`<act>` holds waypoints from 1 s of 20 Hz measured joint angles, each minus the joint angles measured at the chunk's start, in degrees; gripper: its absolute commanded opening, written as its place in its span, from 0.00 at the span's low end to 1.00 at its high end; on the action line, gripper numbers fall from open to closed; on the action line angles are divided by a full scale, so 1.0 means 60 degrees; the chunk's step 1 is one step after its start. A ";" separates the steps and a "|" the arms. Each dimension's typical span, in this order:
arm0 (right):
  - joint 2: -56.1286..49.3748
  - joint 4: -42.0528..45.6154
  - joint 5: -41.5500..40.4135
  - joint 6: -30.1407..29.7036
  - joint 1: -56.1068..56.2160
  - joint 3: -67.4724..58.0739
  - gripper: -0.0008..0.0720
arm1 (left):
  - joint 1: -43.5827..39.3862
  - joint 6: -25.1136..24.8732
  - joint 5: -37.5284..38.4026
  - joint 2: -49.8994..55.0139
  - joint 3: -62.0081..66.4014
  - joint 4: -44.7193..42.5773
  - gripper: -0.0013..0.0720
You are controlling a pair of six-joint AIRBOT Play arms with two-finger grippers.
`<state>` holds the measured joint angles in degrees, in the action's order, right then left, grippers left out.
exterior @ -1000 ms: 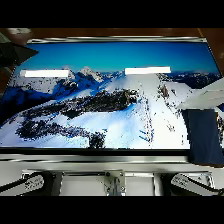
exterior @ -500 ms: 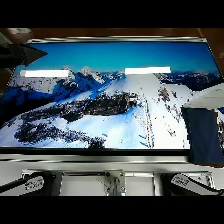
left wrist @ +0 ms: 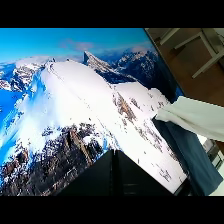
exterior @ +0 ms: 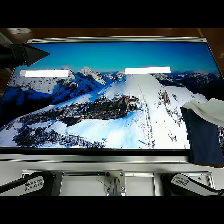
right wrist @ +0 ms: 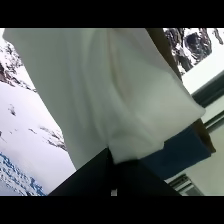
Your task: Fold the shirts.
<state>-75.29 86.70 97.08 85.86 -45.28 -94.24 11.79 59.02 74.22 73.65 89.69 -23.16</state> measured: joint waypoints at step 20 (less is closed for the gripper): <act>0.0233 0.2473 -0.0127 0.0663 0.0273 0.3388 0.90 | -0.0306 0.0313 -0.0204 0.0040 0.0004 -0.1035 0.06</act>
<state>-73.89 101.54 96.31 89.84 -43.64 -73.91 9.96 60.90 72.99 73.89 89.71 -29.36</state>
